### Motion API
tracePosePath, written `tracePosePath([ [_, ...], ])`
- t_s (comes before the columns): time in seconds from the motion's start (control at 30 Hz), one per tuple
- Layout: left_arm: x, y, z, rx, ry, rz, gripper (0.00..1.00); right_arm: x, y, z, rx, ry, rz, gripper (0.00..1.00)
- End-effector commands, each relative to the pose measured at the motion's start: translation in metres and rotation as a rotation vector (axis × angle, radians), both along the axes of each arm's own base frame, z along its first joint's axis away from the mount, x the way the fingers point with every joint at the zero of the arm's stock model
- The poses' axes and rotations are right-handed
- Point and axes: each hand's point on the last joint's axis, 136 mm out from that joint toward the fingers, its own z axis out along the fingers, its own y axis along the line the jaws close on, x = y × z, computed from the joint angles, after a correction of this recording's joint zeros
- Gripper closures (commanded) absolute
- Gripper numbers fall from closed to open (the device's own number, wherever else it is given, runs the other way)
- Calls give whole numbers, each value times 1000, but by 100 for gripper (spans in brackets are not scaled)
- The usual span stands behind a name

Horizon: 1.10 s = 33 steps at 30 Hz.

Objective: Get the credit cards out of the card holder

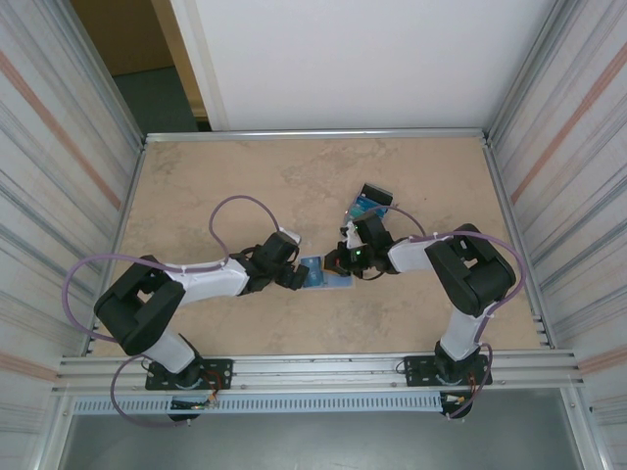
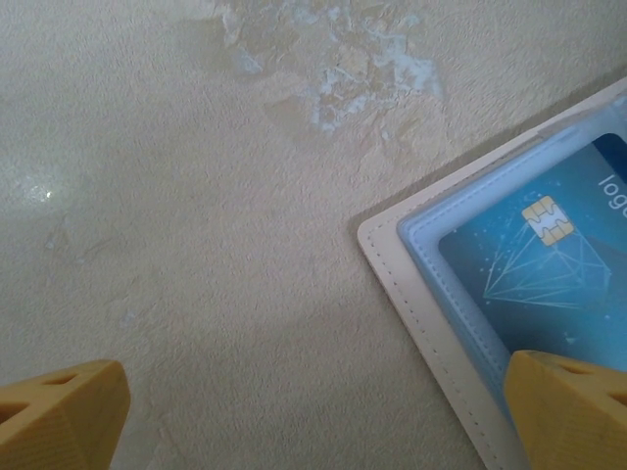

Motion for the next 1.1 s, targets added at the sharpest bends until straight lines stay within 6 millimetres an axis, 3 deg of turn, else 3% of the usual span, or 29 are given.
tracePosePath([
  [0.0, -5, 2, -2, 29, 16, -4, 1, -1, -12, 0, -46, -13, -4, 100],
  [0.3, -4, 0, 1, 24, 14, -4, 1, -1, -21, 2, -96, -30, -8, 100],
  [0.63, 2, -9, 18, -14, -19, -22, 1, 1, -25, 9, -117, -53, -7, 100],
  [0.93, 13, -30, 39, -68, -68, -84, 1, 2, -23, 10, -112, -56, -5, 100],
  [1.07, 16, -37, 37, -64, -67, -108, 1, 1, -23, 9, -112, -48, -7, 100],
])
